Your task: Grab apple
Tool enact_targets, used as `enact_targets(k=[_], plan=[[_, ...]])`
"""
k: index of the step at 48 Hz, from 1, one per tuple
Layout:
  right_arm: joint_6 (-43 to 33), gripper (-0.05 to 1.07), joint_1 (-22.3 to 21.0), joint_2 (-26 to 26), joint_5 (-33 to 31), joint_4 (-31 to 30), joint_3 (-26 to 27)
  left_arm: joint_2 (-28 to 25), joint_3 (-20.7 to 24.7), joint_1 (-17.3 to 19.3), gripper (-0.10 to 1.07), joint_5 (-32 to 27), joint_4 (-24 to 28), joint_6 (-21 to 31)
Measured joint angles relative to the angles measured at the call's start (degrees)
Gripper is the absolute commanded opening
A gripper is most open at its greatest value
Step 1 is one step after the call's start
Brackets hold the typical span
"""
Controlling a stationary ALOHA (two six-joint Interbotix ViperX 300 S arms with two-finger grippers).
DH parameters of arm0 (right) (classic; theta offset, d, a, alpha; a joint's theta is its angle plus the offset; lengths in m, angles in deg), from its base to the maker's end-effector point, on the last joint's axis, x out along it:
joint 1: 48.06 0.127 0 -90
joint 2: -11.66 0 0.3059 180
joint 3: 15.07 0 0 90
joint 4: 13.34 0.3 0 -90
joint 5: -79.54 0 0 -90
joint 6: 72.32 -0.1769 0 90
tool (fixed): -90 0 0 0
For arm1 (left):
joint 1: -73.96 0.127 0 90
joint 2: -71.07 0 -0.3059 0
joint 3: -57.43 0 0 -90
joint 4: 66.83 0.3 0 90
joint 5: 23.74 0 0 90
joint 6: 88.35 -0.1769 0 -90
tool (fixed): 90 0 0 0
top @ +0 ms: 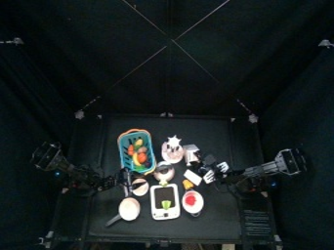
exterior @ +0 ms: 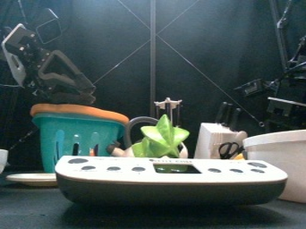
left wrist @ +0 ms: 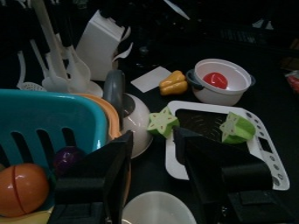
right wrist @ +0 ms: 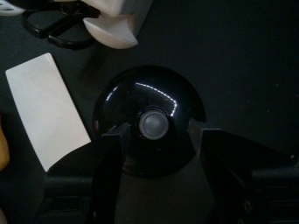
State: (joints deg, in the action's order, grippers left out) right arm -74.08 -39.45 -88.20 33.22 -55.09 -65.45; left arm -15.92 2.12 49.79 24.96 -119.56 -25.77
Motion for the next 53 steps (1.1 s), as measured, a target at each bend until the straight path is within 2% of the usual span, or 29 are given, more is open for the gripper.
enact_targets(k=[5,11,17,23,30,34,46,53], plan=[[0.00,0.89,0.44,-0.88,-0.26,-0.09,0.53,0.00,-0.09,0.00,0.80,-0.18,0.00,0.00],[-0.09,0.89,2.90,-2.90,-0.35,-0.97,1.76,0.00,-0.09,0.09,0.80,-0.53,0.09,-0.26],[-0.18,0.89,4.75,-4.75,-0.53,-1.14,2.20,0.00,-0.09,0.09,0.82,-1.76,1.93,-0.09],[-0.26,0.89,5.10,-5.36,-0.62,-1.23,2.20,0.00,0.97,0.00,0.82,-6.50,4.04,0.09],[-0.26,0.89,5.63,-5.45,-0.35,-1.41,2.20,-1.14,4.57,0.35,0.83,-14.77,6.06,-0.79],[-0.35,0.89,5.71,-5.27,-0.26,-1.49,2.20,-2.72,6.33,0.97,0.84,-17.31,7.29,-0.97],[-0.35,0.89,6.15,-5.10,0.88,-1.49,2.20,-7.47,9.58,3.78,0.96,-18.54,8.96,-1.23],[-0.35,0.89,7.03,-4.92,2.46,-1.41,2.11,-8.96,10.63,5.27,0.97,-18.46,9.67,-1.58]])
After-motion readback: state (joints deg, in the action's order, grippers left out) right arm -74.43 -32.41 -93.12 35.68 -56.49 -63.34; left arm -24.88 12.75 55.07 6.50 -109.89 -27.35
